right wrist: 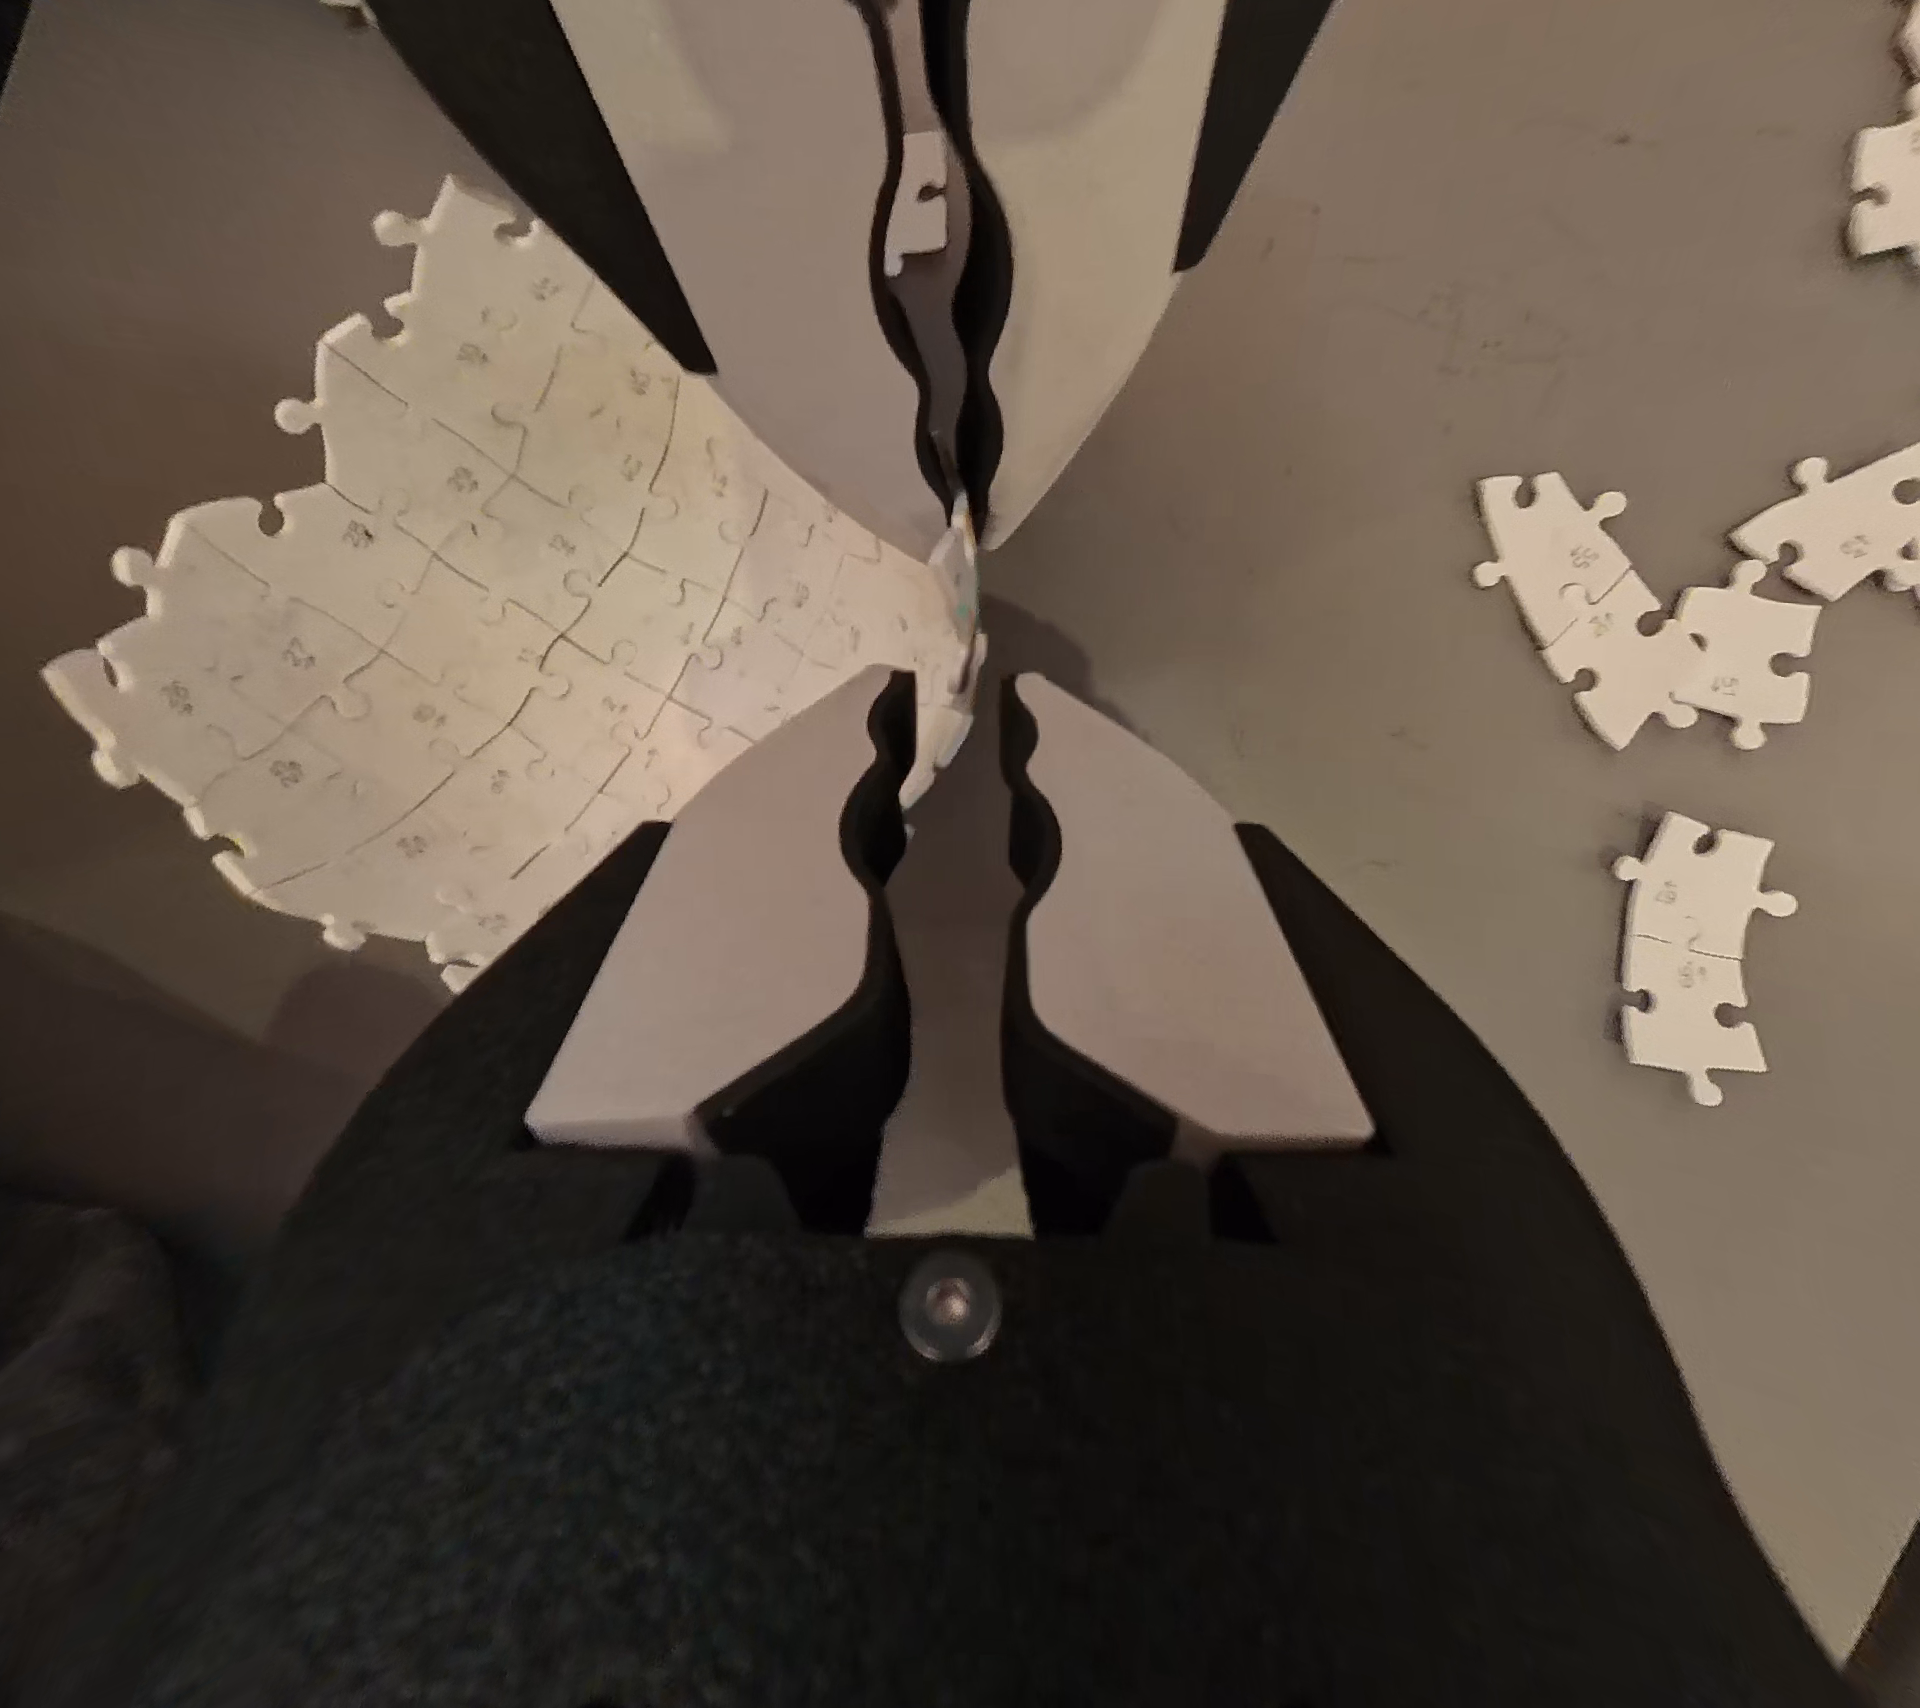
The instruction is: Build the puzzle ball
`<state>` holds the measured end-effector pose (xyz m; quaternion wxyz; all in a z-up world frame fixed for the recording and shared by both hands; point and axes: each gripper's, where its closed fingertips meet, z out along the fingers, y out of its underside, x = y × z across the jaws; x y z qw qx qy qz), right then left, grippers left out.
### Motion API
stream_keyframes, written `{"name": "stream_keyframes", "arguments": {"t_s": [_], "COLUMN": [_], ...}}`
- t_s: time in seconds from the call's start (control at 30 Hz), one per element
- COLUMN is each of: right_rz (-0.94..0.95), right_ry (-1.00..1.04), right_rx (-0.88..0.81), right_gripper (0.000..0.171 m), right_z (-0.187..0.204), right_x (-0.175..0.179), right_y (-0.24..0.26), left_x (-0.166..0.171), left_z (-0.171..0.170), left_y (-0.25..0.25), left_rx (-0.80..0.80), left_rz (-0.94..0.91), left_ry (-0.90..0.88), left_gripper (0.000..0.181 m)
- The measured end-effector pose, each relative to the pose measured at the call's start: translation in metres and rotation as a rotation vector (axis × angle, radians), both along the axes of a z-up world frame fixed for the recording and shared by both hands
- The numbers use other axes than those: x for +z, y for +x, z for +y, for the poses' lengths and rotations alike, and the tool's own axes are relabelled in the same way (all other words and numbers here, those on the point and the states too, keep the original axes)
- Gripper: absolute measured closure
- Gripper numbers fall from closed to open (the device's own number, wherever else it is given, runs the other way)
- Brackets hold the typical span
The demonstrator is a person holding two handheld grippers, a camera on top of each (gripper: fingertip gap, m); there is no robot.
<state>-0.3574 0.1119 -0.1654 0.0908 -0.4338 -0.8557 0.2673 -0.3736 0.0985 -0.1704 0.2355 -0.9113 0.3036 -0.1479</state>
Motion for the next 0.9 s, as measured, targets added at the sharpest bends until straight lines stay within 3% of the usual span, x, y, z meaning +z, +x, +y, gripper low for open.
{"name": "stream_keyframes", "arguments": {"t_s": [0.33, 0.47, 0.73, 0.9], "right_rz": [0.101, 0.109, 0.093, 0.092], "right_ry": [0.034, 0.043, 0.027, 0.018], "right_rx": [-0.003, -0.008, -0.046, -0.056], "right_gripper": [0.169, 0.169, 0.169, 0.169], "right_z": [0.001, 0.003, 0.007, 0.008], "right_x": [0.01, 0.01, 0.009, 0.009], "right_y": [-0.008, -0.008, -0.008, -0.006], "left_x": [0.0, 0.005, 0.002, -0.001], "left_z": [-0.001, -0.01, -0.026, -0.023], "left_y": [-0.001, -0.005, -0.004, -0.006], "left_rx": [0.0, 0.007, 0.032, 0.046], "left_rz": [-0.028, -0.083, -0.173, -0.183], "left_ry": [-0.006, -0.024, -0.12, -0.135], "left_gripper": [0.179, 0.161, 0.162, 0.173]}}
